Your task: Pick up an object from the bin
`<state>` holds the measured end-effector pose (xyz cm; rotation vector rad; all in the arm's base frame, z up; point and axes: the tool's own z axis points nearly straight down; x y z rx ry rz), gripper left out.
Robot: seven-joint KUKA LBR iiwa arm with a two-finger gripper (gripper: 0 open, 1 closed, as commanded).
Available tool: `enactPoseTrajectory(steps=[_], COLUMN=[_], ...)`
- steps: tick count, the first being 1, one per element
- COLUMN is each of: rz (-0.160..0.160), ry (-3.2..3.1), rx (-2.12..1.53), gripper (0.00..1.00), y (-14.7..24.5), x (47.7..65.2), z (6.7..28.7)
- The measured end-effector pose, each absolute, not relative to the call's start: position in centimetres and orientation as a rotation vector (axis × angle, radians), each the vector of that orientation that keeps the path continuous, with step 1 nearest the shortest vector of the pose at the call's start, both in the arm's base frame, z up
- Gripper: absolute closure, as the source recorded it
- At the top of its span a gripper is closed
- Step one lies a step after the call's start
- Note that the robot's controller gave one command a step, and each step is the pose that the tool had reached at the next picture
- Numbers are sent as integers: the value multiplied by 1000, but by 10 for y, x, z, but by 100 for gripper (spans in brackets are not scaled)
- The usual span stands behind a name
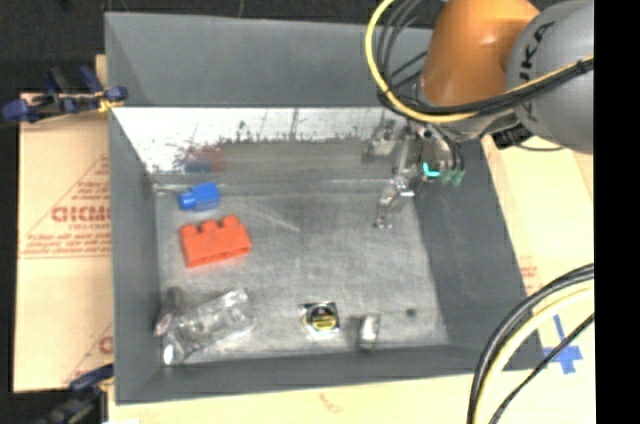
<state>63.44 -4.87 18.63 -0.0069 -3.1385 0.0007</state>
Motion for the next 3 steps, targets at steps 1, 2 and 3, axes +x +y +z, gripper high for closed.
enactPoseTrajectory(steps=[1, 2, 3], rz=[-2, 0, 1], ry=[-3117, -3017, -3020], rx=[381, 872, 926], gripper=[0, 0, 0], y=[6, 37, 43], x=[601, 502, 487], z=[130, 106, 73])
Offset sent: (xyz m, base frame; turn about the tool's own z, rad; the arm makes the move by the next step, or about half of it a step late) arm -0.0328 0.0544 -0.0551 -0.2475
